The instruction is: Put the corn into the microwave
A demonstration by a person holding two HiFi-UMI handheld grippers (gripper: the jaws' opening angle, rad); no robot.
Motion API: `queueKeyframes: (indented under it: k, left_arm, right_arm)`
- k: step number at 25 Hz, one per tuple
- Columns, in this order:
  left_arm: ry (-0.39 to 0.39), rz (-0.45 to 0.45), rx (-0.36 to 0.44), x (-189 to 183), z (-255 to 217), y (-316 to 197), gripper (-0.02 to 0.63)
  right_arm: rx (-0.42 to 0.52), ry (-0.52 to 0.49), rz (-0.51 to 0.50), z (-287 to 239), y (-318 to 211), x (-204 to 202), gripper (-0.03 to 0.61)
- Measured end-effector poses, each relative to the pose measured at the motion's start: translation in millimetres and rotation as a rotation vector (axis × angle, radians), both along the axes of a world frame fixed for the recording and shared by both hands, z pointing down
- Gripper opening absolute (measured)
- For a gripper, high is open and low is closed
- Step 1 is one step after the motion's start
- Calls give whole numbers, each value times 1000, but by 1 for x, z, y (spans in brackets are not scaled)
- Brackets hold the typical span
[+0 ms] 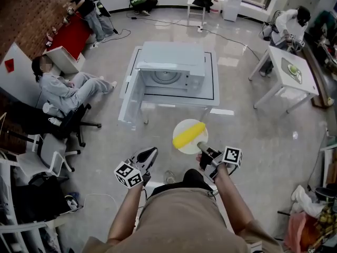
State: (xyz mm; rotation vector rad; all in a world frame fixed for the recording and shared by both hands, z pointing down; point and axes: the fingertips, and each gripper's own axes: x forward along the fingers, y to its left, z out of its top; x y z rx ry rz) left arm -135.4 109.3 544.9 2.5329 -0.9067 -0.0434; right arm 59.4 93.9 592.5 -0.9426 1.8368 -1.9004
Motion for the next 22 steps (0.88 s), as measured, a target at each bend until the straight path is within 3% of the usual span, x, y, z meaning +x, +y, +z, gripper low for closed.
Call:
queueKeyframes:
  k: [9,22]
  left_arm:
    - [-26,-121,3,15,-12,-35,5]
    - [-85,-269,34,84,-35,-77,5]
  right_arm:
    - [21,-5,-109,-12,-37,14,17]
    - [40,1,-235,-16,-102,80,17]
